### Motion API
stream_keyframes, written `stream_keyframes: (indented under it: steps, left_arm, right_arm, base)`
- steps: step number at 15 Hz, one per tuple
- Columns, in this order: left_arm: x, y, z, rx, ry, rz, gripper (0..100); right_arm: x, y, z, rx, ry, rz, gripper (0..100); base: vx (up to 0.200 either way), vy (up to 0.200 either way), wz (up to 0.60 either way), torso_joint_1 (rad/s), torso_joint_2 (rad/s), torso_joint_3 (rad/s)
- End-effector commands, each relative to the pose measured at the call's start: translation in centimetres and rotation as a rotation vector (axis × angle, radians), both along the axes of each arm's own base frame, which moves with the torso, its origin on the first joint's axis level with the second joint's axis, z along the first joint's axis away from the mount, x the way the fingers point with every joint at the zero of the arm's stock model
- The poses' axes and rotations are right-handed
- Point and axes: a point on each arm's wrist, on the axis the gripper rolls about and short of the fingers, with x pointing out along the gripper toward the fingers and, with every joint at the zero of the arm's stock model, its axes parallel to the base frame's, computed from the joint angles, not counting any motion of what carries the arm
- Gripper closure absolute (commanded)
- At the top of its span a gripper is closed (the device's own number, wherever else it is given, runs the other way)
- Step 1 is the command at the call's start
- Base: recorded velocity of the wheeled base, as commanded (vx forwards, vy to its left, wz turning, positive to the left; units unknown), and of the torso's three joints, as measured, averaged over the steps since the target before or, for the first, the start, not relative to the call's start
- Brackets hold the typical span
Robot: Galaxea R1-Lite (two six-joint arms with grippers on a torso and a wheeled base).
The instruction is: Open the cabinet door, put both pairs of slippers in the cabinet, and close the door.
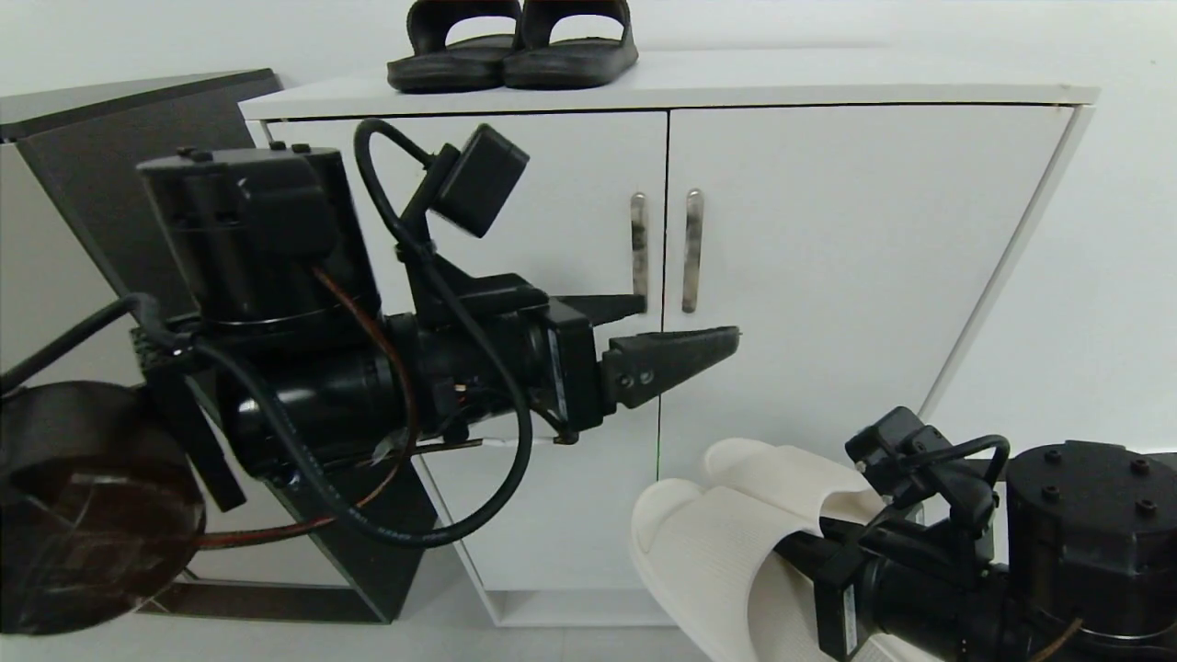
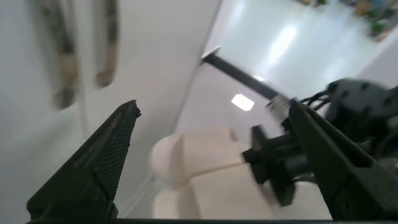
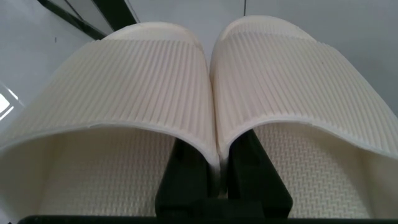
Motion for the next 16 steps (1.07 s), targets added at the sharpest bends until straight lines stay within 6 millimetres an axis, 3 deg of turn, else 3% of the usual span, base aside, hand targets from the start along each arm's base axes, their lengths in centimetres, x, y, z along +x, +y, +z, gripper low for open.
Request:
stream_keyframes:
  steps: [1,7,16]
  left_arm:
    - [1.8,-1.6,0.3,-0.029,0.041,-0.049,0]
    - [2.9,-2.8,1.4,-0.078,0.125,-0.163,0]
    - [3.8,-3.1,1.8,-0.082,0.07,0.003,0]
  right_arm:
    - [-0.1,-0.1,-0.1,-0.008,-0.001,0.0,100]
    - [-0.2,-0.2,0.1,-0.006,-0.009,0.002,100]
    - [-0.2,-0.2,-0.1,-0.031,-0.02,0.008,100]
  base:
    - [0.0,0.0,0.0,0.0,0.0,0.0]
    - [0.0,0.0,0.0,0.0,0.0,0.0]
    - [0.0,0.0,0.0,0.0,0.0,0.0]
